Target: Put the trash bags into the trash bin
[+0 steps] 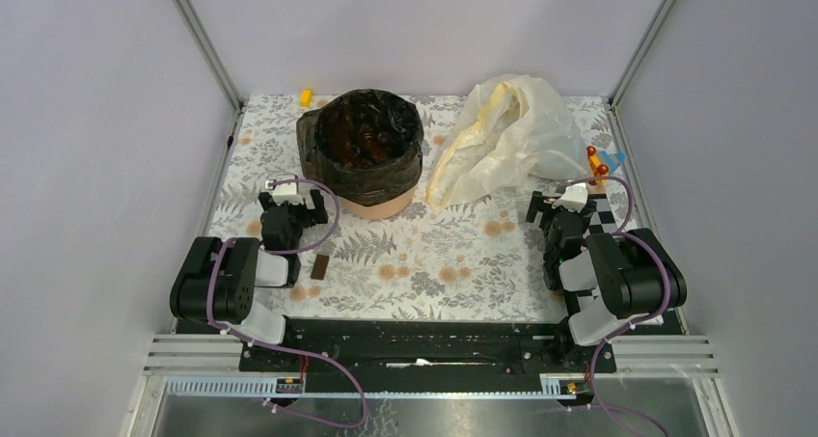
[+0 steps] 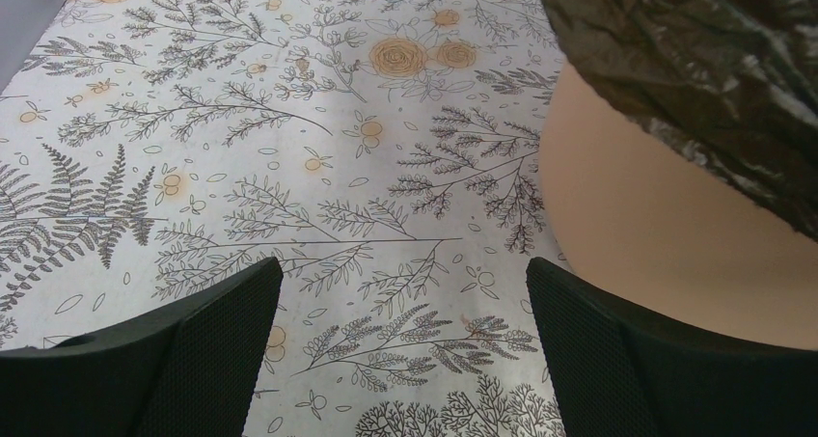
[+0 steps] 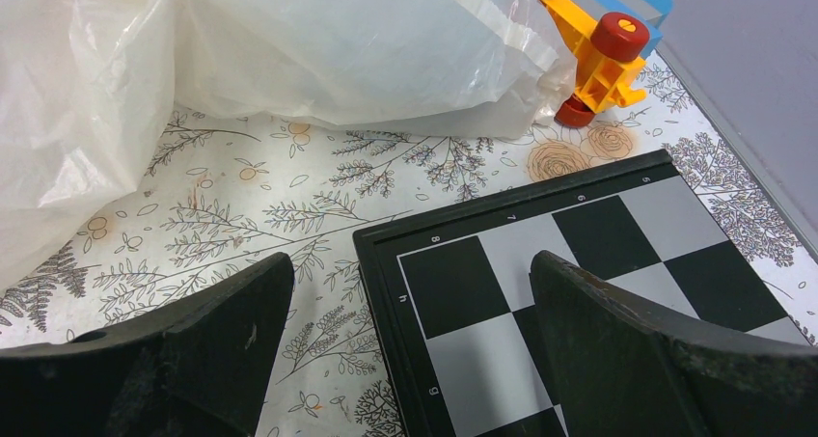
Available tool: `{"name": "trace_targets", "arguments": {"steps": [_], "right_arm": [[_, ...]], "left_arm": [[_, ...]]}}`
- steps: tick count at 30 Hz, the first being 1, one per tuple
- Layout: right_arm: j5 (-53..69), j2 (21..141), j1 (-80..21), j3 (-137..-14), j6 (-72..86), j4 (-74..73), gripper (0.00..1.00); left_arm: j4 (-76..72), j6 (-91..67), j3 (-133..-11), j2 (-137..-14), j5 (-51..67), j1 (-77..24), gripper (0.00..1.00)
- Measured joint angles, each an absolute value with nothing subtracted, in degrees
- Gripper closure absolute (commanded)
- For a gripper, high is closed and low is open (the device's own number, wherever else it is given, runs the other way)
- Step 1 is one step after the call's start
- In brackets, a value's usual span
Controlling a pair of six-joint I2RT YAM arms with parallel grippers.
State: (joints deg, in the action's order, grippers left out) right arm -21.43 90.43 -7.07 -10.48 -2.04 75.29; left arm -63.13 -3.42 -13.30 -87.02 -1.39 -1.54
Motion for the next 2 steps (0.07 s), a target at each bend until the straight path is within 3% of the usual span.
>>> {"name": "trace_targets", "arguments": {"steps": [2], "right_arm": [[-21.43,90.43,-7.07,-10.48,-2.04,75.29,0.0]], "left_arm": [[-63.13,-3.4,-13.3,-87.02,-1.39,-1.56,0.01]]}}
